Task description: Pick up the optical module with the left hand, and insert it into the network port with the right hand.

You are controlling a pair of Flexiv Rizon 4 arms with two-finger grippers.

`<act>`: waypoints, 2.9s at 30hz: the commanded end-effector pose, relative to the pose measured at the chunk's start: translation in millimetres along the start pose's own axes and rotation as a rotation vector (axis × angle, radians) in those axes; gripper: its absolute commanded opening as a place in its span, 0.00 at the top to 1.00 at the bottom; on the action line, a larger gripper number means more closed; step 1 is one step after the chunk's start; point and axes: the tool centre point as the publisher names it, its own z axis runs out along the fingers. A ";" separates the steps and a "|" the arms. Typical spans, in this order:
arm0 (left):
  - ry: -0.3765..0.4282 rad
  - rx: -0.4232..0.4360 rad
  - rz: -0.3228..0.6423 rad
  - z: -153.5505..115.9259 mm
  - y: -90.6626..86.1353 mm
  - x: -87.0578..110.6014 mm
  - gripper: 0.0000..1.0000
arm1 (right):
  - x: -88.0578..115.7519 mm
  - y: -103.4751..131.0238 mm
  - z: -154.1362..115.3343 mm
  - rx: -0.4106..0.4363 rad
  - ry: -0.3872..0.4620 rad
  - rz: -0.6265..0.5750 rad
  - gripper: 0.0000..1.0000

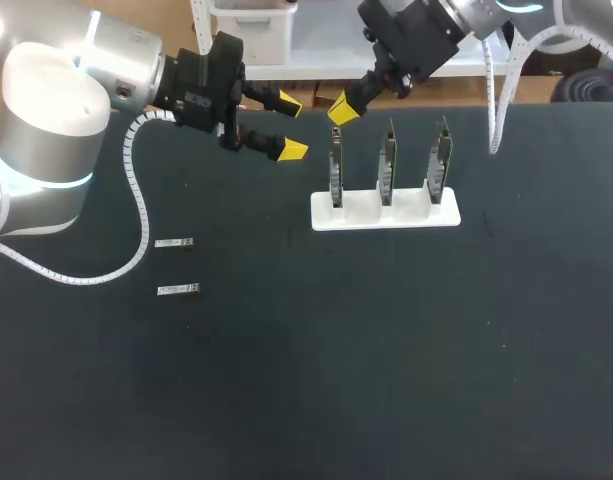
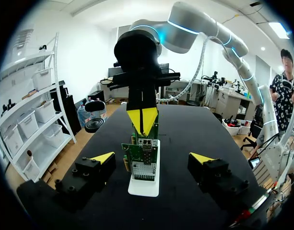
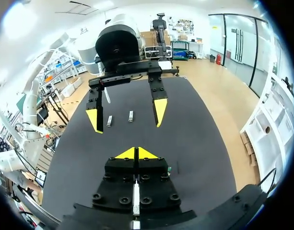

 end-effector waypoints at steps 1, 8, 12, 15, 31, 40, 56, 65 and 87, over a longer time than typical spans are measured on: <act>0.004 0.000 -0.002 0.7 0.6 -0.6 0.00 | -1.2 0.6 1.7 -0.006 0.003 -0.002 1.00; 0.004 0.000 -0.002 0.7 0.6 -0.6 0.00 | -0.3 0.3 4.7 -0.009 0.006 0.002 1.00; 0.004 0.000 -0.002 0.7 0.6 -0.6 0.00 | 0.4 -0.4 5.0 -0.006 0.015 0.003 1.00; 0.004 0.000 -0.002 0.7 0.6 -0.6 0.00 | 1.5 -0.9 5.5 -0.007 0.022 0.004 1.00; 0.004 0.000 -0.002 0.7 0.6 -0.6 0.00 | 5.3 -3.7 5.8 -0.013 0.033 0.010 1.00; 0.004 0.000 -0.002 0.7 0.6 -0.6 0.00 | 6.5 -5.4 8.4 -0.021 0.032 0.012 1.00; 0.004 0.000 -0.002 0.7 0.6 -0.6 0.00 | 10.9 -2.5 10.7 -0.028 0.028 0.031 1.00; 0.004 0.000 -0.002 0.7 0.6 -0.6 0.00 | 1.7 2.1 1.0 -0.014 -0.036 0.017 1.00; 0.004 0.000 -0.002 0.7 0.6 -0.6 0.00 | 26.2 19.7 -59.4 0.004 -0.025 0.008 1.00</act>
